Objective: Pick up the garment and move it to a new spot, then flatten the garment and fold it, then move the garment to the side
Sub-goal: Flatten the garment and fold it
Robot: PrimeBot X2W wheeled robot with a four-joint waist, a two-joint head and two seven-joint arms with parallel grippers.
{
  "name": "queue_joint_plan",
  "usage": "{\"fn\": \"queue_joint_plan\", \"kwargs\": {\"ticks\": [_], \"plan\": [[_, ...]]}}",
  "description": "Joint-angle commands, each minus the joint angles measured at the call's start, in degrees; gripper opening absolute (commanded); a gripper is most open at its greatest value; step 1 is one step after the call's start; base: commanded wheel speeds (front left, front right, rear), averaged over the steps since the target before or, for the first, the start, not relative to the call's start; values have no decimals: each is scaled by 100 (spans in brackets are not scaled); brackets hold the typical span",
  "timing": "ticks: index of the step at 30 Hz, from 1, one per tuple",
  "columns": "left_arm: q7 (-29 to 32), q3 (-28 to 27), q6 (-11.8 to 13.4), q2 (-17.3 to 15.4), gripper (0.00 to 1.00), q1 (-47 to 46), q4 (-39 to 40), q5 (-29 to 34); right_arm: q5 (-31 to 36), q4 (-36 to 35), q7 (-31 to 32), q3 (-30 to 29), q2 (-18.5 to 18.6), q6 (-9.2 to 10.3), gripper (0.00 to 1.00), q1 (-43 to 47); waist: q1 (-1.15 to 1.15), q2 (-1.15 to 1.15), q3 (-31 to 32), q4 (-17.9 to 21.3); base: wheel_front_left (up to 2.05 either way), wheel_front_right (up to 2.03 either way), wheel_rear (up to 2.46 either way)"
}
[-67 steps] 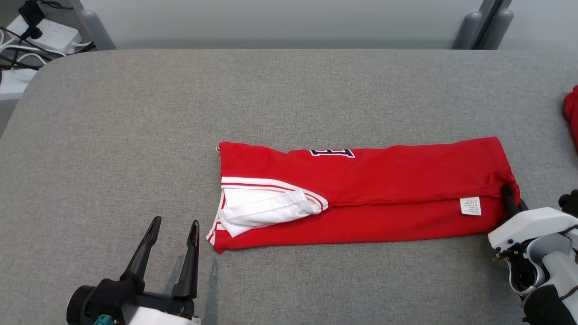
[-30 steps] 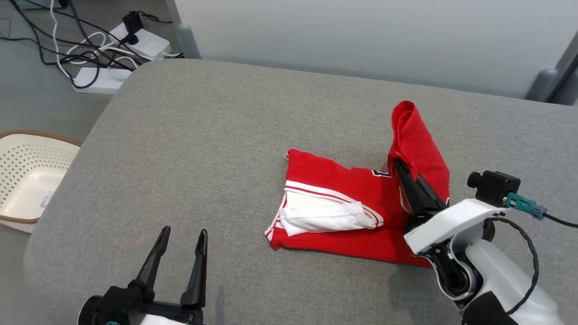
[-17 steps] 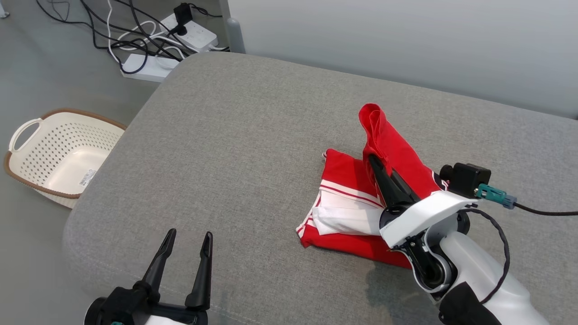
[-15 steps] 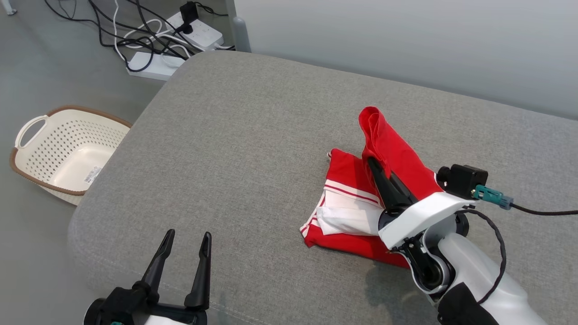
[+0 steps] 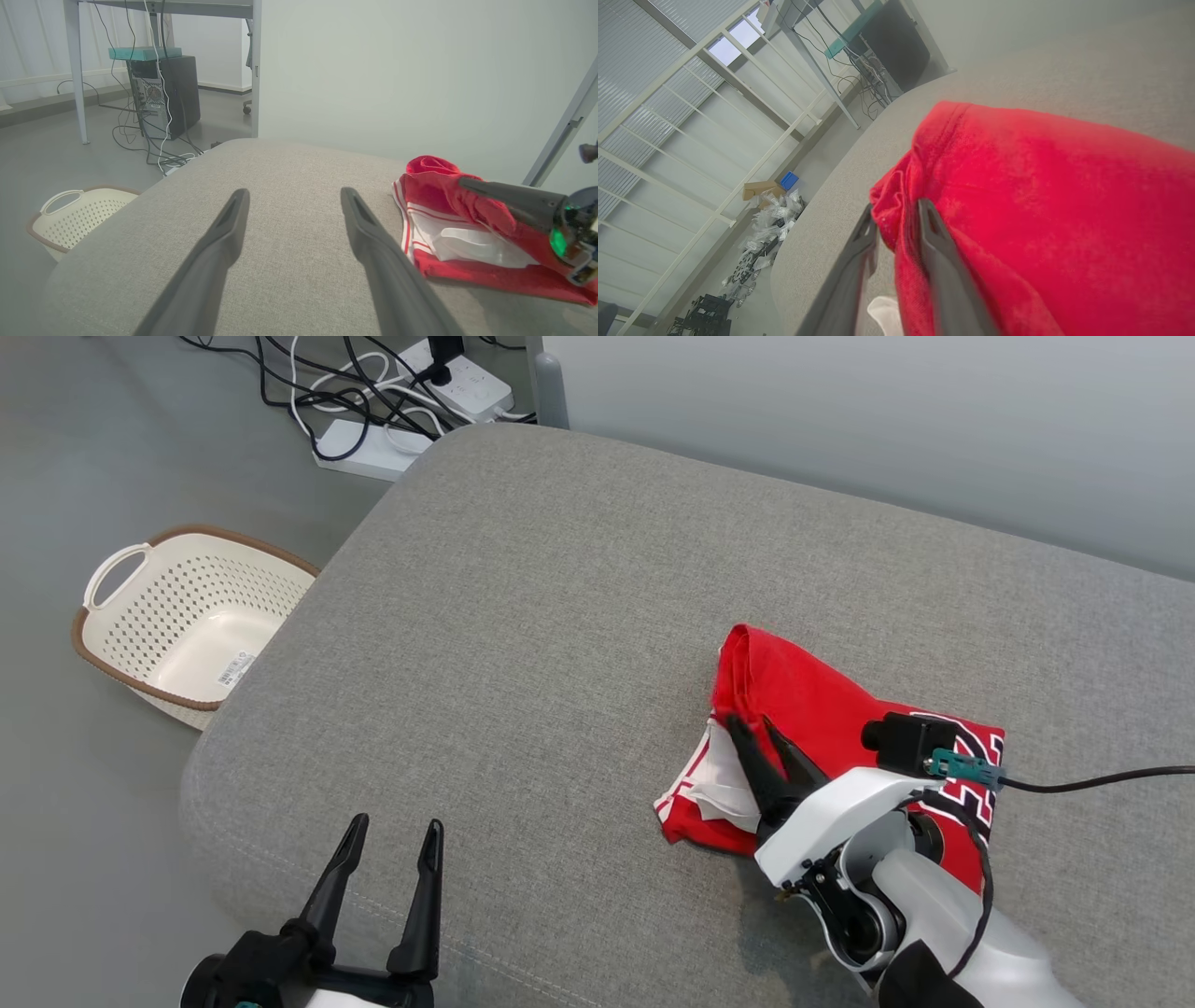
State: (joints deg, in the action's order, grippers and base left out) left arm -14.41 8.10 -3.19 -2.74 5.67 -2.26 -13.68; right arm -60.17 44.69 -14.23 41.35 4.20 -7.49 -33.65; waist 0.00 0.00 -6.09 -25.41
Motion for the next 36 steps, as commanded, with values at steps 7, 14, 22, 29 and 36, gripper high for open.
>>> {"fn": "queue_joint_plan", "kwargs": {"ticks": [7, 14, 22, 29, 36], "plan": [[-59, -193, 39, -14, 100, -173, 100, 2, -406, -525, -76, 553, -129, 0, 100, -78, 0, 0, 27, 31, 0, 0, 0], [-59, -219, 33, -14, 100, -164, 125, 41, -57, -1040, -76, 555, -92, 0, 100, -106, 0, 0, 82, 263, 0, 0, 0], [-59, -346, 29, -14, 100, -214, 196, -12, 1878, -1308, -76, -680, 125, 0, 100, 210, 0, 0, 91, 846, 0, 0, 0], [-59, -485, 49, -14, 100, -346, 243, -164, 3507, -1649, -76, -1766, 66, 0, 100, 716, 0, 0, 83, 1460, 0, 0, 0], [-59, -632, 22, -14, 100, -464, 235, -208, 4277, -2103, -77, -2345, -19, 0, 100, 1189, 0, 0, 87, 1972, 0, 0, 0]]}}
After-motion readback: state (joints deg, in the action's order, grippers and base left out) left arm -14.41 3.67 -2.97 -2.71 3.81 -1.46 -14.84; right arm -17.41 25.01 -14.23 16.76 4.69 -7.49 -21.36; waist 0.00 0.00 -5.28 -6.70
